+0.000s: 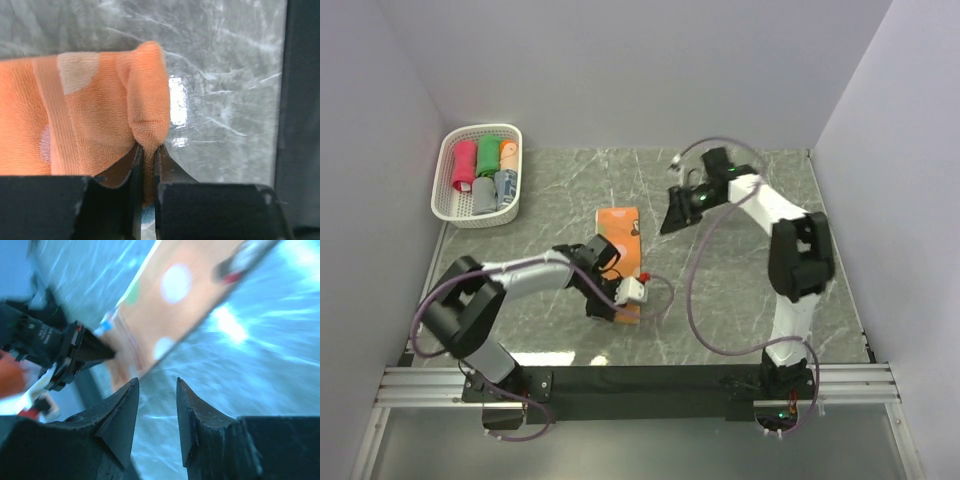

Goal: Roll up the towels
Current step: Roll the towel

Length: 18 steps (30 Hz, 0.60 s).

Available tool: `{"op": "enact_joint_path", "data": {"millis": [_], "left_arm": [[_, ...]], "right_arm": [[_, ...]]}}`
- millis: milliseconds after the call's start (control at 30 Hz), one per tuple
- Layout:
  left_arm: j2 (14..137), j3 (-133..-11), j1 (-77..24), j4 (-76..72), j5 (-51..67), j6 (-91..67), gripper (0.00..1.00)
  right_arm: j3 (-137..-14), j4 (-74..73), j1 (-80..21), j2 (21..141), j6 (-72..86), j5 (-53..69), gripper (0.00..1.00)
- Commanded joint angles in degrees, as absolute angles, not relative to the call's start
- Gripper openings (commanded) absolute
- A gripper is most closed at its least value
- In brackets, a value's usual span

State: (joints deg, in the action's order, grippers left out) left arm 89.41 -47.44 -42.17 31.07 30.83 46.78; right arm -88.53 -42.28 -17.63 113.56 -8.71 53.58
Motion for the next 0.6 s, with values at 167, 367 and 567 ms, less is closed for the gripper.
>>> {"op": "enact_joint_path", "data": {"millis": [167,367,567], "left_arm": [[111.69,-67.21,-30.34,56.32,45.42,43.33,0.01],[129.45,-84.97,-24.71,72.76,51.76,47.2,0.01],[135.7,-90.96,-22.59,75.84,52.38,47.46,0.01]], "right_arm": [[-81.32,-35.25,-14.06,93.11,-10.36,40.35,0.44],[-74.45,-36.56,-15.55,82.63,-14.05,38.85,0.4],[-70.67,-39.03,-27.14,78.05,-20.82,34.29,0.38]]}}
